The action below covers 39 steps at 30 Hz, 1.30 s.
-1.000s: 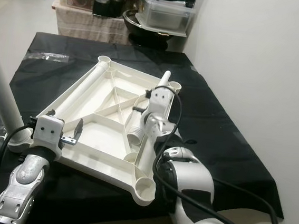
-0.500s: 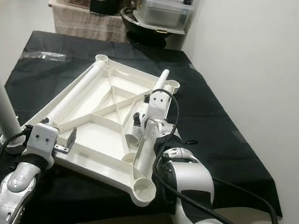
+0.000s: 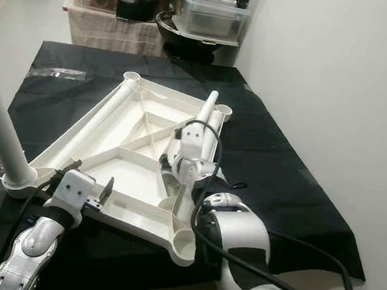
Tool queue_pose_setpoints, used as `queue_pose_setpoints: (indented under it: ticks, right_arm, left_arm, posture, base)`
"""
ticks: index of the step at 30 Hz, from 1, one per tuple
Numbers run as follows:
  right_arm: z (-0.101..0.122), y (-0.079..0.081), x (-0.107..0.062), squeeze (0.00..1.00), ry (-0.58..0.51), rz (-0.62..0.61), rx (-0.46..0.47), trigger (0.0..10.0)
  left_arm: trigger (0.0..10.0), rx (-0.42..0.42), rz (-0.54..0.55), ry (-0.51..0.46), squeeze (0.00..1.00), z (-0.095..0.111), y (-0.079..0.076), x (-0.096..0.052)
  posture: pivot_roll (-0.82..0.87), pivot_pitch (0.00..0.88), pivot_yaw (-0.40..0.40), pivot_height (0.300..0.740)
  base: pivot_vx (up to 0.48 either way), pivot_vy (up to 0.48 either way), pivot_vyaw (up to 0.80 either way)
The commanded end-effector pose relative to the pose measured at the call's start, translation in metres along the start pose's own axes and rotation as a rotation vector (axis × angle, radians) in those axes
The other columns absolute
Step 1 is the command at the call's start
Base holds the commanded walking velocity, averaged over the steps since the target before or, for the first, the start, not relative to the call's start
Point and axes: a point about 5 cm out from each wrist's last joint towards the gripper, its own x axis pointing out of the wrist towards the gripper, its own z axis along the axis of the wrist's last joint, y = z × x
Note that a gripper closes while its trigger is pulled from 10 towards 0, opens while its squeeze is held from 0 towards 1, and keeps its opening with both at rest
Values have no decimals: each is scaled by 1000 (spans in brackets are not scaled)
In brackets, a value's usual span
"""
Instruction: Building children table
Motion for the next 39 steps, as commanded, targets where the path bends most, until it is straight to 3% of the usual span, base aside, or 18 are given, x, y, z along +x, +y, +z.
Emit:
queue_pose_setpoints:
  ticks: [1,9,10,11,12,21,23,32,33,35,36,39]
  right_arm:
    - [-12,11,2,0,50,76,-11,10000]
    - [-18,13,3,0,62,87,-58,10000]
    - [-23,10,4,0,72,72,-78,1020]
    - [-23,10,4,0,72,72,-78,1020]
    - [-29,7,5,0,84,52,-106,0]
    - [-35,-3,7,0,79,-11,-116,0]
    - [-19,-1,5,0,17,-5,-112,0]
    - [-1,-7,1,0,-44,-9,-106,0]
    - [-1,-8,1,0,-43,-14,-113,3961]
    - [-1,-10,1,0,-40,-25,-107,3961]
    - [3,-14,1,1000,-71,-48,-116,10000]
    - [6,-16,0,1000,-95,-63,-122,10000]
  left_arm:
    - [10000,19,-47,56,0,-11,-9,-6]
    - [10000,17,-47,50,0,-8,-12,-3]
    - [10000,18,-45,48,0,-8,-12,-2]
    - [10000,18,-45,48,0,-8,-12,-2]
    - [10000,20,-44,47,0,-8,-12,-2]
    - [10000,28,-41,45,0,-8,-11,-2]
    - [10000,34,-38,44,0,-8,-11,-1]
    - [10000,40,-40,43,0,-9,-10,1]
    - [10000,41,-41,43,0,-9,-10,2]
    - [10000,43,-44,43,0,-9,-11,2]
    - [10000,43,-44,42,0,-9,-11,3]
    - [10000,43,-44,41,0,-9,-11,3]
  posture:
    - [81,0,-186,740]
    - [80,0,-189,740]
    - [80,0,-189,740]
    - [80,0,-189,740]
    - [81,0,-189,740]
    - [84,0,-190,740]
    - [86,0,-184,740]
    - [81,0,-176,740]
    - [81,0,-176,740]
    - [81,0,-176,740]
    - [82,0,-177,740]
    - [82,0,-177,740]
  base:
    - [0,0,0]
    - [0,0,0]
    - [0,0,0]
    - [0,0,0]
    - [0,0,0]
    - [0,0,0]
    - [0,0,0]
    - [0,0,0]
    - [0,0,0]
    - [0,0,0]
    - [0,0,0]
    - [0,0,0]
